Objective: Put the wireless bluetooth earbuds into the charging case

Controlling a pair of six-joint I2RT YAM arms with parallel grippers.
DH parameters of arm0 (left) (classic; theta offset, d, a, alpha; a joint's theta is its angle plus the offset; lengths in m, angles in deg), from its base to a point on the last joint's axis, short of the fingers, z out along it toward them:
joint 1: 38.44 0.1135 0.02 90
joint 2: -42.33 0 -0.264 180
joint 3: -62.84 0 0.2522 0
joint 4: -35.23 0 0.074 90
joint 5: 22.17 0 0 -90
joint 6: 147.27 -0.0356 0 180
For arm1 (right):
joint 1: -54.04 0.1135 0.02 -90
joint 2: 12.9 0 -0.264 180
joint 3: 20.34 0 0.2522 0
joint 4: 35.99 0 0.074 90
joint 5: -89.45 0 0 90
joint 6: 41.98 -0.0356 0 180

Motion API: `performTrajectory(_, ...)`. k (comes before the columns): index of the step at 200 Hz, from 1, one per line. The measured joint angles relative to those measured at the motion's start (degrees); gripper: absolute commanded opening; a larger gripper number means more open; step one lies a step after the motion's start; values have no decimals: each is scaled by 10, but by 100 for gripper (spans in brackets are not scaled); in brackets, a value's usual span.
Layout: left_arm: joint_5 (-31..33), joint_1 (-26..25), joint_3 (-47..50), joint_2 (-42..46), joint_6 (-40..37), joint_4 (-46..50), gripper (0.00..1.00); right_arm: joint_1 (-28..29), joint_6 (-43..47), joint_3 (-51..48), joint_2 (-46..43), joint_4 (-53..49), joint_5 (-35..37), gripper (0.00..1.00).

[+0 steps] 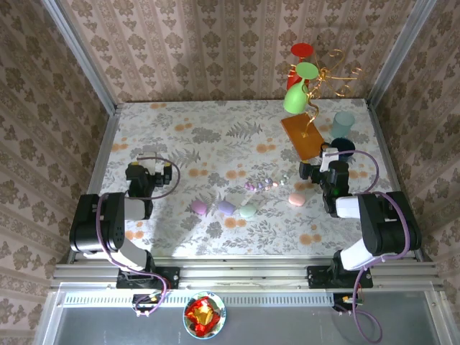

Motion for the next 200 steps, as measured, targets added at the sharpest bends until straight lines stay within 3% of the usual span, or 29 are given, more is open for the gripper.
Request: performTrajectory(200,14,1,0,1,12,2,100,0,1,0,0,0,-6,100)
